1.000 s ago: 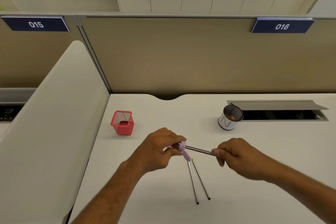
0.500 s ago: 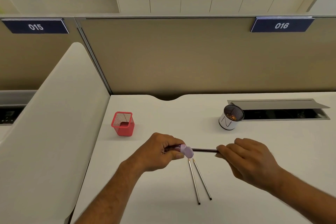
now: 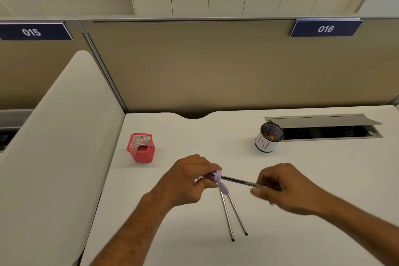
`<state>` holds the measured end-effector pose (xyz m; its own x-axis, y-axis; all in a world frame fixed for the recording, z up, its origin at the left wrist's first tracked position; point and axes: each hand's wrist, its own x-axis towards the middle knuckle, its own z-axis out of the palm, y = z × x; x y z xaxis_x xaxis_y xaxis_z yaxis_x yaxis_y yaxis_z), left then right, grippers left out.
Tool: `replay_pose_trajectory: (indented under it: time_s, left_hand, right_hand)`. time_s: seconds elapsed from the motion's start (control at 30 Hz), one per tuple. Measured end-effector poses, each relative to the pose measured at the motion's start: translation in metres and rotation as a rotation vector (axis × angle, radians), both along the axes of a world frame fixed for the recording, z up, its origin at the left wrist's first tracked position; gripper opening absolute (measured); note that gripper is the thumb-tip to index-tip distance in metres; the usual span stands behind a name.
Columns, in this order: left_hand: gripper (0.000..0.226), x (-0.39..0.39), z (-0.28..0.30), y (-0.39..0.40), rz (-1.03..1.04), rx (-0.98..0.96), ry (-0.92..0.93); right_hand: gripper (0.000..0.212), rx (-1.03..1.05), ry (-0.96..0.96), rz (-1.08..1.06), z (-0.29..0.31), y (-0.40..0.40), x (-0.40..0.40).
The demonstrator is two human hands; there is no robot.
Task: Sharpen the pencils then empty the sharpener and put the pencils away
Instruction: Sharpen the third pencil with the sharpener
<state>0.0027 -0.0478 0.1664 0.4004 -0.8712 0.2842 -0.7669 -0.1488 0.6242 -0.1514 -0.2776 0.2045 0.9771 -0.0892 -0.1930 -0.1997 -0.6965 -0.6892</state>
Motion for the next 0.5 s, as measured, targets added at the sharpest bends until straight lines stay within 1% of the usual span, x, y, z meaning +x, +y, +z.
replay_pose_trajectory:
  time_s: [0.03, 0.07, 0.13, 0.17, 0.2, 0.23, 0.27, 0.33, 0.37, 0.4, 0.43, 0.5]
  left_hand:
    - [0.023, 0.001, 0.001, -0.001, 0.011, 0.027, 0.045]
    - [0.023, 0.001, 0.001, -0.002, 0.024, 0.054, 0.106]
    - [0.022, 0.003, 0.001, -0.003, 0.051, 0.097, 0.26]
    - [0.023, 0.003, 0.001, -0.004, 0.059, 0.113, 0.329]
    - [0.023, 0.003, 0.0, -0.004, 0.063, 0.128, 0.38]
    - [0.024, 0.003, 0.0, -0.004, 0.06, 0.14, 0.408]
    - [0.024, 0.001, -0.001, -0.004, 0.055, 0.143, 0.414]
    - [0.024, 0.0, -0.002, -0.005, 0.046, 0.123, 0.36]
    - [0.024, 0.0, -0.002, -0.004, 0.043, 0.105, 0.308]
    - [0.024, -0.001, -0.003, -0.003, 0.041, 0.082, 0.243]
    - [0.025, -0.001, -0.003, -0.003, 0.037, 0.057, 0.172]
    - [0.026, 0.0, -0.004, -0.003, 0.013, 0.011, 0.056]
  right_hand:
    - [0.014, -0.143, -0.118, 0.008, -0.002, 0.002, -0.003]
    - [0.011, -0.301, -0.247, 0.034, -0.005, 0.002, -0.006]
    - [0.017, -0.605, -0.494, 0.15, -0.011, 0.0, -0.01]
    - [0.018, -0.716, -0.606, 0.206, -0.014, -0.003, -0.012]
    - [0.017, -0.797, -0.695, 0.242, -0.016, -0.004, -0.013]
    - [0.017, -0.847, -0.742, 0.258, -0.017, -0.004, -0.013]
    - [0.017, -0.86, -0.746, 0.261, -0.017, -0.004, -0.014]
    - [0.023, -0.783, -0.621, 0.243, -0.014, 0.0, -0.017]
    - [0.029, -0.696, -0.52, 0.196, -0.011, 0.005, -0.016]
    - [0.033, -0.557, -0.388, 0.118, -0.008, 0.009, -0.013]
    - [0.035, -0.349, -0.224, 0.034, -0.004, 0.01, -0.009]
    - [0.034, 0.186, 0.113, -0.129, 0.001, 0.007, -0.002]
